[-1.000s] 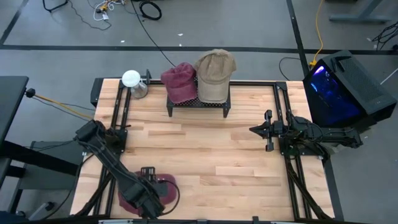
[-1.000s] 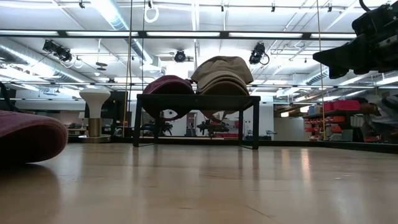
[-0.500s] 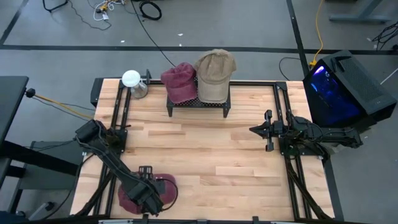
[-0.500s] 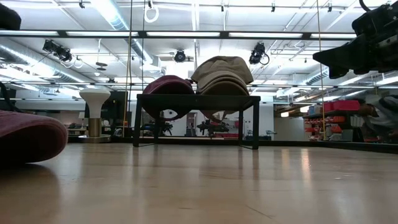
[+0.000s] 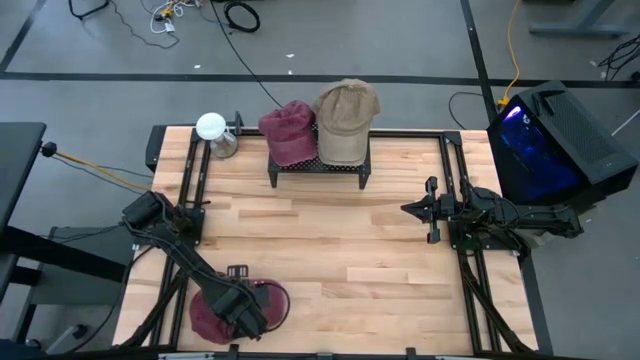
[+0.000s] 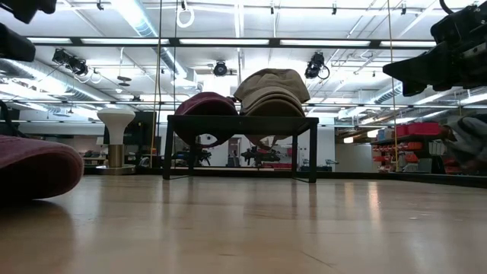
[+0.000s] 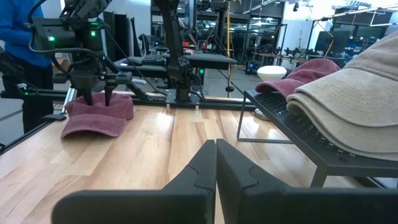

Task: Pick & Place hat
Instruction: Stack the red cap on the red cap on the shelf

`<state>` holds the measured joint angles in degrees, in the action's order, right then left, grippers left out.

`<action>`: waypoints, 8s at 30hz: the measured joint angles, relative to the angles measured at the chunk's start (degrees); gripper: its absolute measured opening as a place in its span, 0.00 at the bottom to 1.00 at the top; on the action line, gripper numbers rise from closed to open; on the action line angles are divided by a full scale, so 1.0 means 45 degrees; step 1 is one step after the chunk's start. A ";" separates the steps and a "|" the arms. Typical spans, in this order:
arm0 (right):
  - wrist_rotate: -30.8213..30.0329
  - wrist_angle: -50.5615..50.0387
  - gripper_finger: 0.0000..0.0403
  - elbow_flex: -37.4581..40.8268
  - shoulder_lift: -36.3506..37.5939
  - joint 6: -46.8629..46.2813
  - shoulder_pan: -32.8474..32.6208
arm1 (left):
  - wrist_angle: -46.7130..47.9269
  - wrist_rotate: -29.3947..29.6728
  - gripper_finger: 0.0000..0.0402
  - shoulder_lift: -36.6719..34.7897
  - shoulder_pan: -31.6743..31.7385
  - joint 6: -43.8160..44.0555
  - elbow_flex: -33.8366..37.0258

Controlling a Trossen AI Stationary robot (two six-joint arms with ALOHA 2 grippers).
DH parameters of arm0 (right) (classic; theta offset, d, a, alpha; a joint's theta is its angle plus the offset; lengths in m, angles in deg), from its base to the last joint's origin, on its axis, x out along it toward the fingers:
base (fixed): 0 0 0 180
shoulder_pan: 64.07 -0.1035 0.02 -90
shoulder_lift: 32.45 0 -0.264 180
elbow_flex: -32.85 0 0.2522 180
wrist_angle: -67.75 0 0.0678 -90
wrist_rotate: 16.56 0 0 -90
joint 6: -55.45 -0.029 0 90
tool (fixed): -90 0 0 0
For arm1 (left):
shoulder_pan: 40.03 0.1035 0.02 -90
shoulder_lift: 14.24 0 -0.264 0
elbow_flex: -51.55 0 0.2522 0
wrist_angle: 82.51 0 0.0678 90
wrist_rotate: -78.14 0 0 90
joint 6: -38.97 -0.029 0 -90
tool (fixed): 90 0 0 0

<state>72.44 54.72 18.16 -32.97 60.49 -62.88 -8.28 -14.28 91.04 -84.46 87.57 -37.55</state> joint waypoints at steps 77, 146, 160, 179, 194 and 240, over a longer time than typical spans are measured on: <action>0.0000 -0.0005 0.03 0.0000 -0.0004 0.0000 0.0001 | 0.6571 0.4821 0.00 -0.3585 0.7111 -1.2604 -0.6853; 0.0005 -0.0005 0.03 0.0000 -0.0003 0.0000 -0.0003 | -0.0443 0.7908 0.00 -0.2592 1.4367 -3.0949 -0.6841; 0.0000 -0.0005 0.03 0.0000 0.0000 0.0000 0.0001 | -0.0413 0.7710 0.00 -0.1797 1.4469 -3.1266 -0.6844; 0.0000 -0.0005 0.03 0.0000 -0.0003 0.0000 0.0001 | -0.0231 0.9951 0.00 -0.1797 1.4503 -3.2970 -0.6844; 0.0000 -0.0005 0.03 0.0000 0.0000 0.0000 0.0001 | -0.0452 1.0943 0.00 -0.1802 1.4505 -3.2897 -0.6844; 0.0005 -0.0005 0.03 0.0000 -0.0004 0.0000 0.0001 | 0.0818 0.8547 0.00 -0.0967 1.5072 -3.0931 -0.6839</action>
<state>72.47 54.70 18.16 -32.99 60.49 -62.88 -4.60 24.18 86.69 -16.63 -51.62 -68.32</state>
